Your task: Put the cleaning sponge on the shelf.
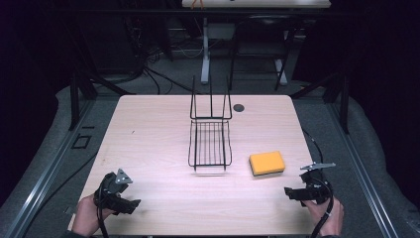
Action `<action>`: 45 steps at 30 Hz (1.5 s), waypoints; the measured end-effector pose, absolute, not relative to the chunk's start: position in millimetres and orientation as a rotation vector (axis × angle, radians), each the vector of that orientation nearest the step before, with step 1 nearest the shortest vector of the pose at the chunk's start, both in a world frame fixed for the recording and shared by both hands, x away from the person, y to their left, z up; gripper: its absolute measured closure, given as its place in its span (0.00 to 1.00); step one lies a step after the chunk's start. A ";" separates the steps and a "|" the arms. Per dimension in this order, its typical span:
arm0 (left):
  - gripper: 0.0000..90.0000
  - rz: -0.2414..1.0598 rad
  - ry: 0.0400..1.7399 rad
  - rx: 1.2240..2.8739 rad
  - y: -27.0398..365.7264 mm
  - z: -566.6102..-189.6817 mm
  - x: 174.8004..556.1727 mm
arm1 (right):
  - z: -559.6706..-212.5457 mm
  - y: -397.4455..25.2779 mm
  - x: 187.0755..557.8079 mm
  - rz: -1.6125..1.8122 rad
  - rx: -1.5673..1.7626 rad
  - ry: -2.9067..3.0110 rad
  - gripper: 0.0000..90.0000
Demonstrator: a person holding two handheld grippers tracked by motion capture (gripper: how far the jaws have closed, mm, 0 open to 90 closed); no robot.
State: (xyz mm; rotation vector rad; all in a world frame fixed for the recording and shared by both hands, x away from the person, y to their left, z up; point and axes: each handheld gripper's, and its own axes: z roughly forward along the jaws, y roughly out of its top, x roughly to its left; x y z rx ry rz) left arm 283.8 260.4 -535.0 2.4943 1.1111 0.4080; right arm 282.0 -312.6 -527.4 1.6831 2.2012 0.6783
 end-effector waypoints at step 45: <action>0.16 0.403 1.112 2.495 260.1 -535.6 283.4 | -511.5 -287.4 350.8 0.801 1.626 2.215 0.16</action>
